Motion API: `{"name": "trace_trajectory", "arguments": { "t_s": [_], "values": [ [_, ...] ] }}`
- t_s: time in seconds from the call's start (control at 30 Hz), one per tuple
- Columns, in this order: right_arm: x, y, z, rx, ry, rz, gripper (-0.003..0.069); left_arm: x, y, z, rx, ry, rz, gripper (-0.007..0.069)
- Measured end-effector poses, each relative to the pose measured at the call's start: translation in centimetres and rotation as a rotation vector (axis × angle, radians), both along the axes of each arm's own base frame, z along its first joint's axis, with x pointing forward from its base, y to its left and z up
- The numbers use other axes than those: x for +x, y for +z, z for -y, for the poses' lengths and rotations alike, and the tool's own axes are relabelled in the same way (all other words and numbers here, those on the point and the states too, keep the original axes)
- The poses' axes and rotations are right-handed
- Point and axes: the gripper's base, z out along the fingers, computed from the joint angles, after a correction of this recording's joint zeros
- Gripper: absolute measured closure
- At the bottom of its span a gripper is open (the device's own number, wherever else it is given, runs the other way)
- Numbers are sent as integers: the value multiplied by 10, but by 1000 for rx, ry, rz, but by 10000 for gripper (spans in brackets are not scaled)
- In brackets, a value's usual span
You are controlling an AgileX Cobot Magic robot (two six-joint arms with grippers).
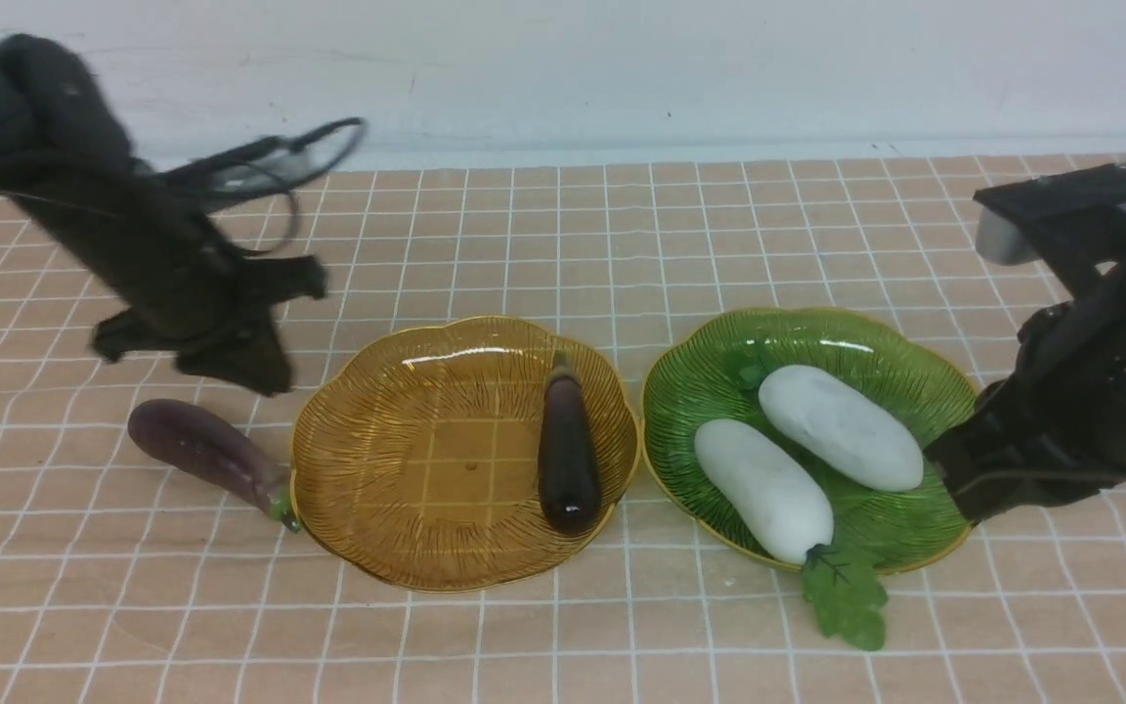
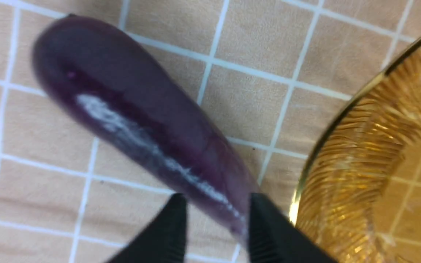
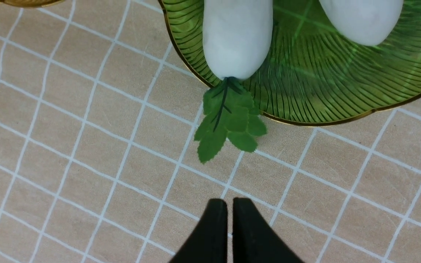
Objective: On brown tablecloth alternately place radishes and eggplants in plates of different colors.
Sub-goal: 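Pick up the eggplant and place it in the yellow plate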
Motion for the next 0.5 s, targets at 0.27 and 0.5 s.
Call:
{"name": "trace_trajectory", "arguments": {
  "t_s": [0.27,0.5],
  "values": [
    [0,0,-1,7,-2,-1,647,14,-30,-4,58,90,-6,1],
    [1,0,-1,12,-5,10,647,19,-48,-6,72,142,-31,-52]
  ]
}}
